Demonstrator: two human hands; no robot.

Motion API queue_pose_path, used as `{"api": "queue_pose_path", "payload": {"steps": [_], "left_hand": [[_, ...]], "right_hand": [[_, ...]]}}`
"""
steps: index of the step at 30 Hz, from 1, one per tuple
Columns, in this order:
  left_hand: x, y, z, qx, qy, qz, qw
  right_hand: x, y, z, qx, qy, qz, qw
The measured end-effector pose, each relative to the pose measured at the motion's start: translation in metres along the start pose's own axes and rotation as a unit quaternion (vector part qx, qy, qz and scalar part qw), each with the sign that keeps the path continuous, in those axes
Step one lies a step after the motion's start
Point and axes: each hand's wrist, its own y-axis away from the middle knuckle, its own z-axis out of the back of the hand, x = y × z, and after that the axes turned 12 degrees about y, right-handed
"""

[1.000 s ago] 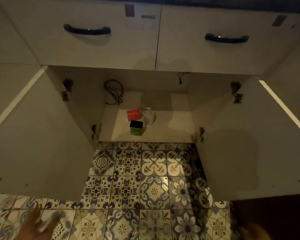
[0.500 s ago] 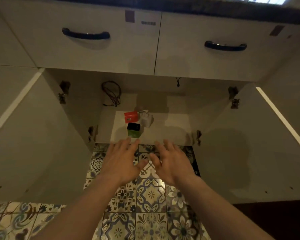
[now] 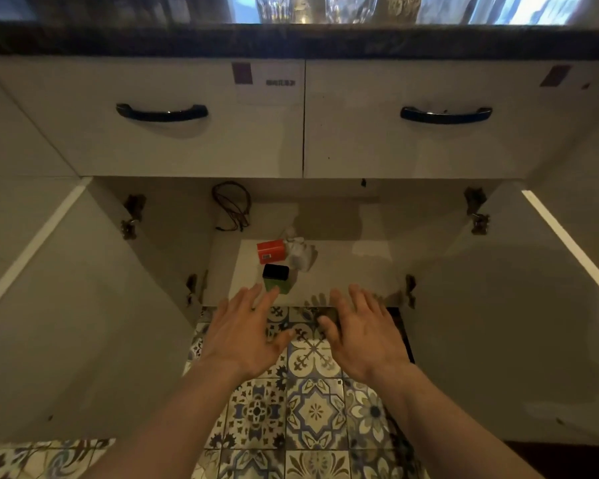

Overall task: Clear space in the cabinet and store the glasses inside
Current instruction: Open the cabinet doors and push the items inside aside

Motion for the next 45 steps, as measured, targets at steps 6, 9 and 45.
{"api": "queue_pose_path", "payload": {"steps": [6,9,45], "left_hand": [[0.022,-0.027,-0.036,0.001,0.005,0.006,1.000],[0.045,-0.047,-0.064,0.015,0.006,0.013,1.000],[0.317,-0.534,-0.270,-0.065,0.028,-0.099,0.993]], "right_hand": [[-0.019,-0.024,-0.033,0.007,-0.001,0.005,1.000],[-0.020,-0.052,-0.061,0.032,0.003,0.008,0.999],[-0.050,-0.674,-0.249,0.008,-0.133,0.086,0.987]]}}
